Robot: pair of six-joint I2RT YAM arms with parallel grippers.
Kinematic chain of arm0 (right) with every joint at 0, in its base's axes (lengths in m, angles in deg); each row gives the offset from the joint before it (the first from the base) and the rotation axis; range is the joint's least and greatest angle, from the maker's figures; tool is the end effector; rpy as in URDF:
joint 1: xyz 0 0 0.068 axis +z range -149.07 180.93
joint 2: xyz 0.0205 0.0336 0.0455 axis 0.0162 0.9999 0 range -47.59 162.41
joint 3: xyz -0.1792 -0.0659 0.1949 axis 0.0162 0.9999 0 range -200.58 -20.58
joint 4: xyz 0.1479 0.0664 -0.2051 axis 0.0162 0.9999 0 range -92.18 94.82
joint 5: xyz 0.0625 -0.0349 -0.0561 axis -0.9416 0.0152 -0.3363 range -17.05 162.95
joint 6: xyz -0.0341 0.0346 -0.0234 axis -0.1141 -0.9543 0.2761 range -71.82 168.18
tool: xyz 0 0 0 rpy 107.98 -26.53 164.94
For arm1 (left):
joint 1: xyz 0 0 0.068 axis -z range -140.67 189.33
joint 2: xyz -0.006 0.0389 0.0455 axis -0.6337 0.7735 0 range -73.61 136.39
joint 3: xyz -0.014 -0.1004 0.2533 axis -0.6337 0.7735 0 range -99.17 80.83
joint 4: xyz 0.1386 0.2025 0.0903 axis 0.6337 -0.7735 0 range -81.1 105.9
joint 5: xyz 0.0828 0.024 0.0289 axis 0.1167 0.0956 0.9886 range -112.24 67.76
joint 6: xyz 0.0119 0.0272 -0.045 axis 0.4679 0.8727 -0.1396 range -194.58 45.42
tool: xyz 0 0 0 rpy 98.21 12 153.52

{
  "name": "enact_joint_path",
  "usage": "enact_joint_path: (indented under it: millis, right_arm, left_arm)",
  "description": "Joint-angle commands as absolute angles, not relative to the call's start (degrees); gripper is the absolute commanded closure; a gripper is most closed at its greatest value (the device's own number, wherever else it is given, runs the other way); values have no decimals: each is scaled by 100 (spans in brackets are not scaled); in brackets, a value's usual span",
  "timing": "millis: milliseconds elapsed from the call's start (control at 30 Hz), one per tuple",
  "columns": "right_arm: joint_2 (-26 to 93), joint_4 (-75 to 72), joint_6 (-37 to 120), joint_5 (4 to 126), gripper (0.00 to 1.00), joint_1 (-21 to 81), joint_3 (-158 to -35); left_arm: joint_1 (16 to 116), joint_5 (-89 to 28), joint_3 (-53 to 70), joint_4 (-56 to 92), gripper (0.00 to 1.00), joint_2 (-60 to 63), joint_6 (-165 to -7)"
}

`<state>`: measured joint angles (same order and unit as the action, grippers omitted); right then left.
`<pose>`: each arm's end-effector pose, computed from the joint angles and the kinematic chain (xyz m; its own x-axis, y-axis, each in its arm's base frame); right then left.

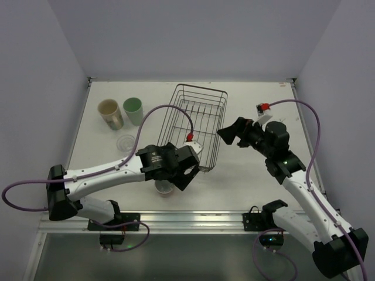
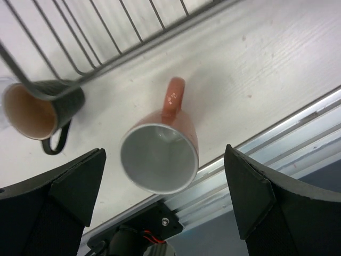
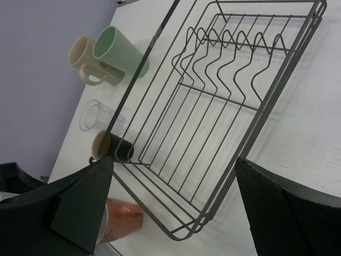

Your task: Unload the cups from the dish rack

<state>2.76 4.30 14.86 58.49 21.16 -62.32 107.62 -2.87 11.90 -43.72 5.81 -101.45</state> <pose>0.1915 0.0801 0.3112 -0.5123 0.3780 -0.7712 -0.3347 0.7391 0.5846 0.1072 -0.2372 0.2863 -0.6876 0.5741 -0.4445 0.5874 0.7997 0.1243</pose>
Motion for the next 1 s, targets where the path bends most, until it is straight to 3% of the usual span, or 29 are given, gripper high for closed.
enact_joint_path:
  millis: [0, 300, 633, 767, 967]
  right_arm:
    - [14, 335, 1531, 5915, 1, 2097, -6400]
    - [-1601, 169, 1407, 6407, 1, 2105, -6277]
    - [-3387, 291, 1706, 7584, 1, 2105, -6119]
    - [-3458, 370, 1759, 7708, 1, 2105, -6136]
    - [-3291, 362, 1812, 7664, 1, 2105, -6294]
  left_arm:
    - [10779, 639, 438, -4738, 0, 181, -10261]
    - [10779, 2168, -390, -3914, 0, -899, -9867]
    - [10779, 3049, 1277, -751, 0, -3245, -8785]
    - [10779, 3111, 1956, -335, 0, -4036, -8714]
    - [10779, 3207, 2150, -520, 0, -4275, -8793]
